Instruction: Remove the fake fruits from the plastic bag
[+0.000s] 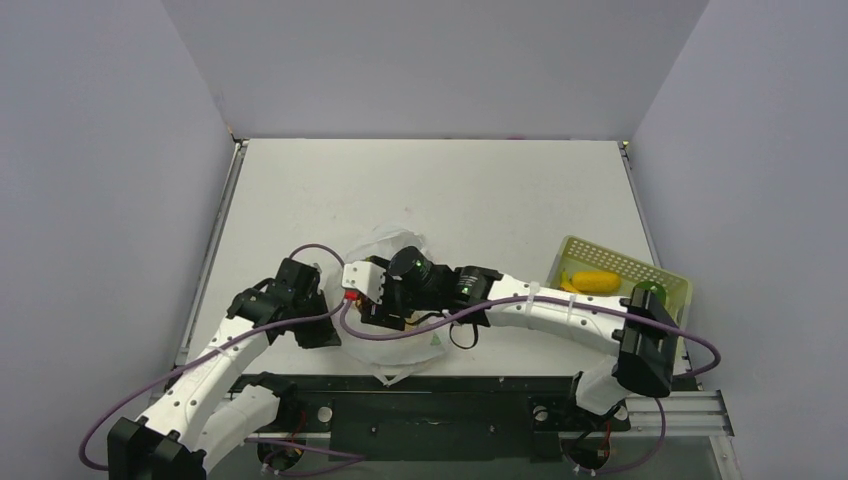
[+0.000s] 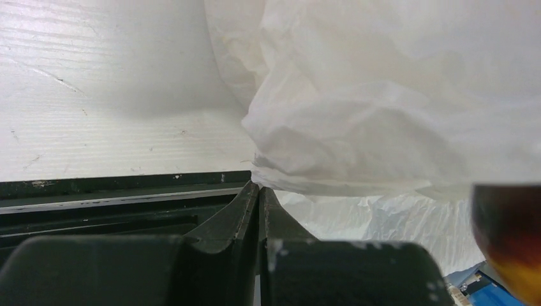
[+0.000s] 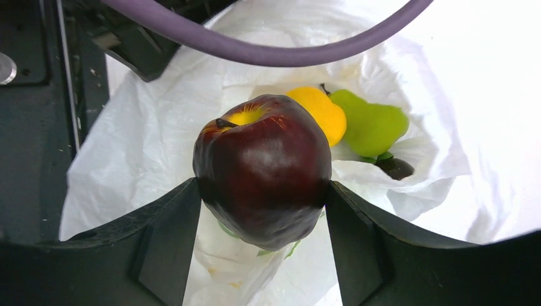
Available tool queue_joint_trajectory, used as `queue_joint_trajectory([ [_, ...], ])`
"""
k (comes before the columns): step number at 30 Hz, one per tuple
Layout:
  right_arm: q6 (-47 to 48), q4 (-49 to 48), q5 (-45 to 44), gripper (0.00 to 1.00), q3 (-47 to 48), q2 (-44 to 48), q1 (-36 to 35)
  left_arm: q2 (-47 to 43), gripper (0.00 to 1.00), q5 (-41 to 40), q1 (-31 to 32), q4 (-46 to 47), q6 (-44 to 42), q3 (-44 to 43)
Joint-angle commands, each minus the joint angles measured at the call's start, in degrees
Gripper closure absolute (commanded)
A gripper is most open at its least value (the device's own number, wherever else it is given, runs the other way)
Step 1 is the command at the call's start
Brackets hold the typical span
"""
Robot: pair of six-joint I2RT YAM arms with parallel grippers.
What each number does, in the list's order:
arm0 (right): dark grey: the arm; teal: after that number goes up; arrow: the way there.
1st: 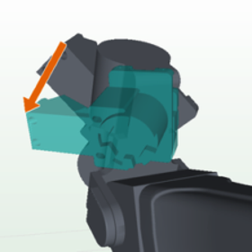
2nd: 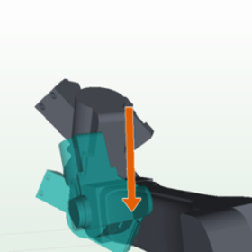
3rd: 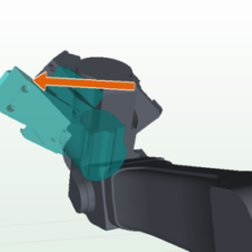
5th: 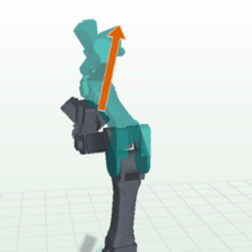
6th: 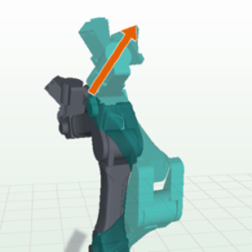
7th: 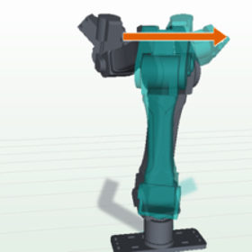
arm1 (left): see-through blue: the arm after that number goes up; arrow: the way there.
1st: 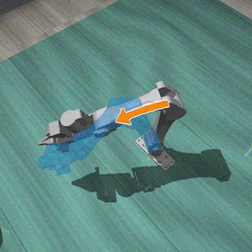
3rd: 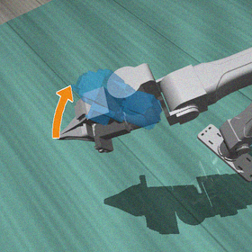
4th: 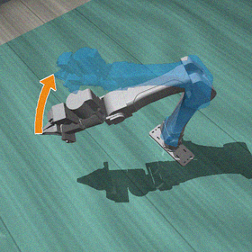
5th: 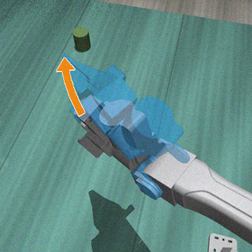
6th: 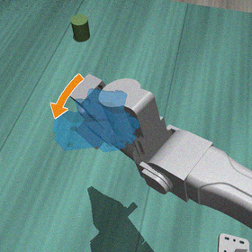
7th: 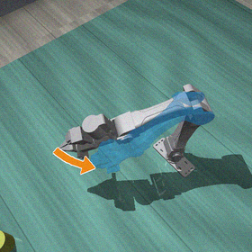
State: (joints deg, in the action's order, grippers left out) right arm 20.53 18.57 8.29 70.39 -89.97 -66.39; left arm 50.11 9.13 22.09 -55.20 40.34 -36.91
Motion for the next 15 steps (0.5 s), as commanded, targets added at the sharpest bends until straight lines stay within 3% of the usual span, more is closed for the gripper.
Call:
queue_joint_trajectory([
  [1,-1.6,-1.5,2.8,0.94,1.7,6.4,1.8,1.7,1.0,-1.2,0.1,3.5,1.6,-0.3],
  [4,-4.6,-5.6,-1.0,1.0,-1.5,10.7,3.9,3.3,1.0,-1.3,0.1,3.5,1.8,-0.5],
  [11,-15.3,-15.3,-9.1,1.0,-15.6,25.8,14.7,2.6,1.0,-2.2,0.1,4.0,2.3,-0.4],
  [15,-19.7,-18.0,-19.9,1.0,-23.5,33.4,19.5,2.4,1.0,-1.9,0.0,4.2,3.0,0.1],
])
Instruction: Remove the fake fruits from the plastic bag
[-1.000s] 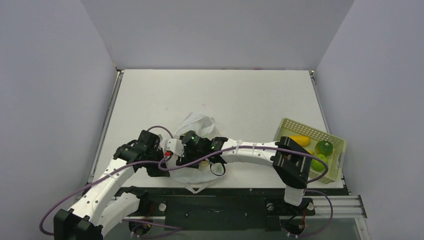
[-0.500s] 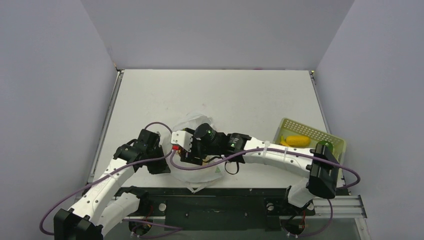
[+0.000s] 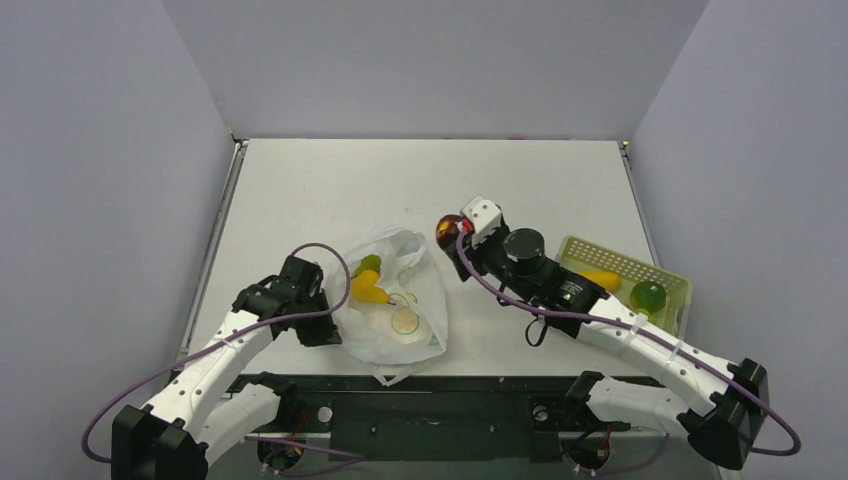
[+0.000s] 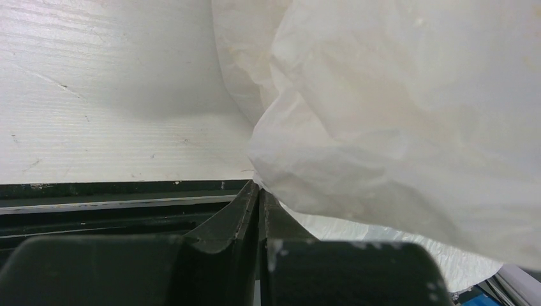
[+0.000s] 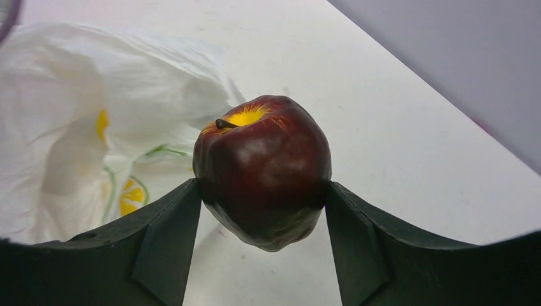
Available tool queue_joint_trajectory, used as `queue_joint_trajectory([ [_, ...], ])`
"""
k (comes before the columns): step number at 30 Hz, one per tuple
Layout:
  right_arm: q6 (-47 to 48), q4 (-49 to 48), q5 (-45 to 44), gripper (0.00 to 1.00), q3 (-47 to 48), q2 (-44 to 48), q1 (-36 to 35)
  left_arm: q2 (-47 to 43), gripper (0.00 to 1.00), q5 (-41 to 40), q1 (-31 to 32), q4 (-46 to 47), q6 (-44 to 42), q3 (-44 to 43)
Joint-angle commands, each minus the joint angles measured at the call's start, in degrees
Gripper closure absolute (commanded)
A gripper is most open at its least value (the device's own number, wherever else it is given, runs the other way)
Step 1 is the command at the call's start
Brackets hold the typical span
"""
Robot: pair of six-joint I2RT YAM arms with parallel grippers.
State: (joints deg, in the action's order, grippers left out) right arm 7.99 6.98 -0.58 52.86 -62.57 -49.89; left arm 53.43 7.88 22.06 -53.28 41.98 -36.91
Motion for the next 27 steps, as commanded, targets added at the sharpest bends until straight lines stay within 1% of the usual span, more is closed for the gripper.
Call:
queue_joint_trajectory([
  [1,-8.2,-7.6,-15.3,1.0,-7.1,6.8,4.7,-1.0,1.0,-0.6,0.0,2.5,1.3,0.1],
  [3,-12.3,-7.3,-20.6,1.0,-9.7,9.3,7.8,-1.0,1.0,-0.7,0.0,2.7,1.4,0.1],
  [5,-16.4,-4.4,-24.0,1.0,-11.3,10.1,11.4,-0.9,1.0,-0.7,0.0,2.7,1.4,0.1],
  [6,-18.9,-3.5,-24.9,1.0,-12.0,10.2,14.0,-0.8,1.0,-0.6,0.0,2.7,1.3,0.1],
  [9,-23.4,0.0,-27.8,1.0,-13.0,10.2,18.7,-0.8,1.0,-0.5,-0.1,2.7,1.1,-0.2],
  [11,-27.8,1.8,-28.6,1.0,-13.3,9.9,22.3,-0.6,1.0,-0.3,-0.1,2.9,1.1,-0.3],
  [16,-33.6,6.4,-28.5,1.0,-13.5,7.8,30.9,-0.2,1.0,0.2,-0.1,3.0,0.6,-0.1],
  [21,-37.4,10.6,-30.0,1.0,-13.6,5.9,35.1,0.0,1.0,0.3,-0.1,2.9,-0.1,-0.5],
  [27,-38.0,14.0,-29.9,1.0,-13.4,1.9,38.8,0.1,1.0,0.2,0.0,2.7,-0.6,-0.8],
])
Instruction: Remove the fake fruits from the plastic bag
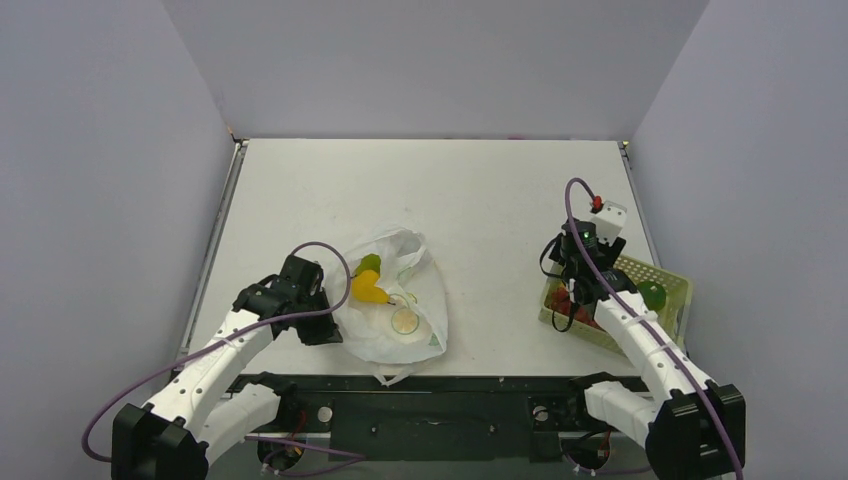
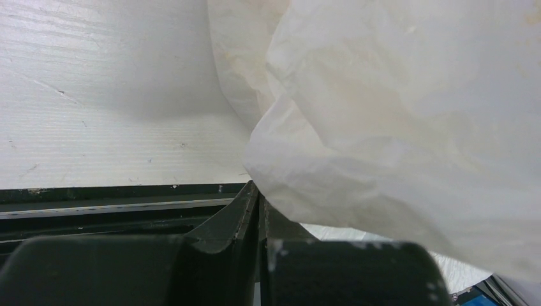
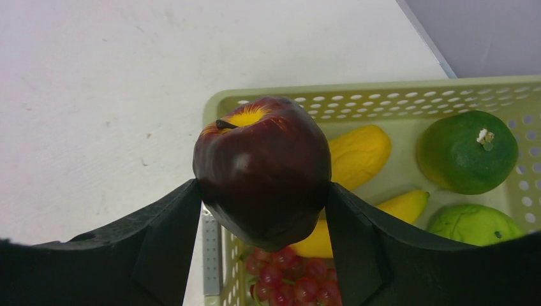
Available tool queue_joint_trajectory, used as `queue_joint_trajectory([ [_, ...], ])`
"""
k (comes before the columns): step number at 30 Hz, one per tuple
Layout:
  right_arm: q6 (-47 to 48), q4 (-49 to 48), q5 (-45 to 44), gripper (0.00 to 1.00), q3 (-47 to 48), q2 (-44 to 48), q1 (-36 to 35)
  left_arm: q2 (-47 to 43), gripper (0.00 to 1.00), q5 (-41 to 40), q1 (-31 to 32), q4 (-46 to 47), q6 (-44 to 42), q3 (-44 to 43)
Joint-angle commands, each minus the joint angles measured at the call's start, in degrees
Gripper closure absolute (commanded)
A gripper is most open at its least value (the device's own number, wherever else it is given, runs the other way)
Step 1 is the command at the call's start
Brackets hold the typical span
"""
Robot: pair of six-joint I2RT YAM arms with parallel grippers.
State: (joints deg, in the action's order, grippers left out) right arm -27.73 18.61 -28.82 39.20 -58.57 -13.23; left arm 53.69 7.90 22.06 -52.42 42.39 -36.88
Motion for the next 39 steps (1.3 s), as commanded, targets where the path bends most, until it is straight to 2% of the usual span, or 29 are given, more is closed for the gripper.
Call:
queue_joint_trajectory([
  [1,-1.7,2.3,-0.9,1.0,0.4,-3.3,2.5,-0.3,1.0,0.2,-0.1,1.9,-1.0,-0.8],
  [7,1.6,-0.3,2.6,1.0,1.9,-8.5,5.6,0.2,1.0,0.4,-0.1,2.1,-1.3,-0.9],
  [10,2.3,-1.4,7.4,0.99,2.9,-10.9,8.2,0.1,1.0,0.4,-0.1,2.1,-1.3,-0.8],
  [15,3.3,-1.5,10.1,0.72,4.3,-12.7,9.3,0.0,1.0,0.2,-0.1,2.1,-1.1,-0.8],
  [19,4.4,-1.5,9.9,0.58,4.5,-12.1,9.2,0.0,1.0,0.3,-0.1,2.4,-1.1,-0.5],
  [20,4.6,-1.1,9.8,0.52,4.7,-12.1,9.2,0.0,1.0,0.4,-0.1,2.6,-1.1,-0.5],
  [21,4.8,-1.0,9.7,0.36,4.9,-11.8,9.0,-0.1,1.0,0.5,-0.1,2.7,-1.1,-0.4],
  [23,5.1,-0.4,9.3,0.23,5.1,-11.4,8.9,-0.1,1.0,0.7,-0.1,2.9,-1.1,-0.3],
  [25,5.1,0.3,8.9,0.2,5.3,-11.0,8.7,0.0,1.0,0.8,-0.1,3.0,-1.1,-0.2],
  [32,5.3,2.1,7.4,0.2,6.8,-9.3,7.8,0.1,1.0,1.1,-0.1,3.2,-1.3,-0.2],
  [37,7.9,2.9,4.6,0.19,10.5,-8.1,2.4,-0.2,1.0,1.4,-0.1,3.1,-1.8,-0.2],
  [39,8.7,0.5,6.4,0.19,11.9,-7.7,0.5,-0.4,1.0,1.6,-0.1,3.0,-1.9,-0.1],
])
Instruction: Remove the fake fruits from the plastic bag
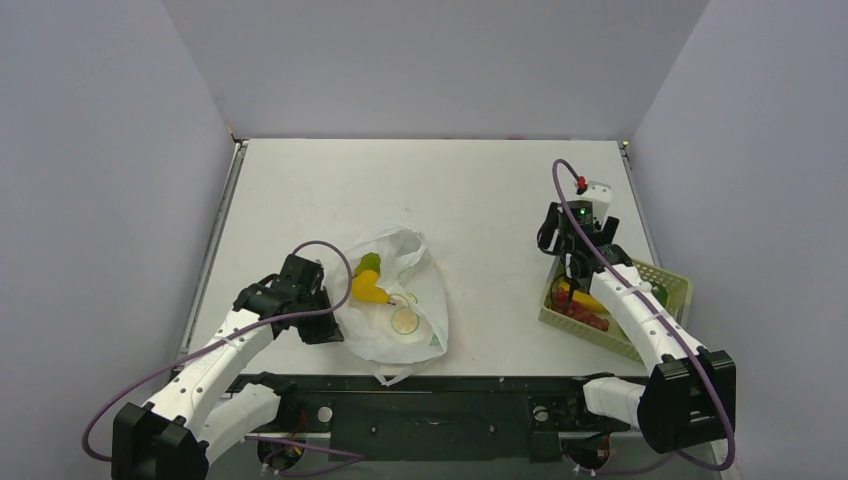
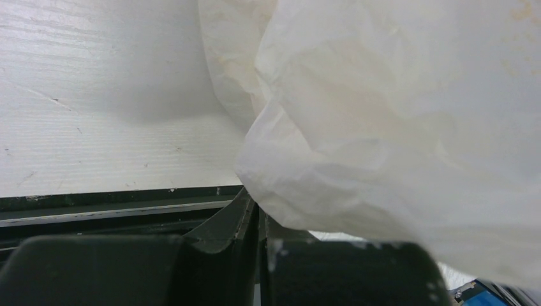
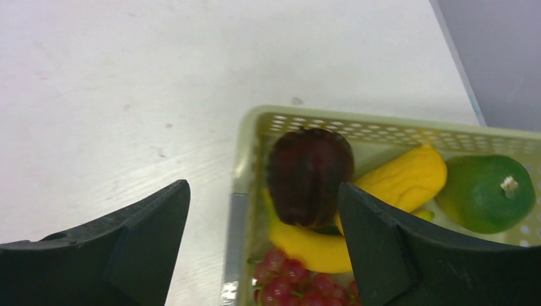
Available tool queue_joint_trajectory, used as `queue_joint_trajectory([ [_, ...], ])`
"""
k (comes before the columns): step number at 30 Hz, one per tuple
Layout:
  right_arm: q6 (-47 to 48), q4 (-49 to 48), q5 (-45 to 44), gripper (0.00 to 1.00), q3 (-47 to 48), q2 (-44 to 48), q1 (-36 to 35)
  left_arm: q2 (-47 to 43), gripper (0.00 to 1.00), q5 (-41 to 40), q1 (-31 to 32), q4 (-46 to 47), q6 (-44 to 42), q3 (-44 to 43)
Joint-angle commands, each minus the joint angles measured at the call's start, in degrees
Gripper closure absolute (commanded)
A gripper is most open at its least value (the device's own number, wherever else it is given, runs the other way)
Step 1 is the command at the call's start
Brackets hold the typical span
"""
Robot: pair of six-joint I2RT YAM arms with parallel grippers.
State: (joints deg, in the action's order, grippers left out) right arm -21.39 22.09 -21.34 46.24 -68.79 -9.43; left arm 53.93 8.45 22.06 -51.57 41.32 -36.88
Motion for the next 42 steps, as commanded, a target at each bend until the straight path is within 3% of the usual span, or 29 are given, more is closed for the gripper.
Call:
queue_joint_trajectory([
  [1,2.3,-4.3,0.4,0.16,4.9,3.4,-4.3,-0.7,1.0,1.1,-0.1,2.1,-0.8,-0.1],
  [8,7.1,-13.4,18.6,0.12,6.8,4.4,-10.9,-1.2,1.0,1.6,-0.1,2.1,-1.3,0.3],
  [13,13.5,-17.3,24.1,0.12,8.6,2.2,-23.2,-1.6,1.0,1.8,-0.1,2.0,-1.7,0.5],
  [19,24.2,-13.4,30.1,0.23,17.9,-8.5,-39.6,-1.9,1.0,2.0,-0.1,1.6,-2.3,0.3],
  [22,27.7,-12.4,33.5,0.34,23.3,-15.3,-45.9,-2.6,1.0,1.5,-0.1,1.1,-2.5,-0.1],
  [30,26.6,-13.6,43.0,0.65,32.3,-28.2,-51.4,-3.9,1.0,0.5,-0.1,-0.2,-3.3,-1.5],
  [42,28.3,-23.0,39.9,0.63,24.0,-33.0,-51.6,-8.5,1.0,2.0,-0.2,2.1,-4.1,-2.3],
])
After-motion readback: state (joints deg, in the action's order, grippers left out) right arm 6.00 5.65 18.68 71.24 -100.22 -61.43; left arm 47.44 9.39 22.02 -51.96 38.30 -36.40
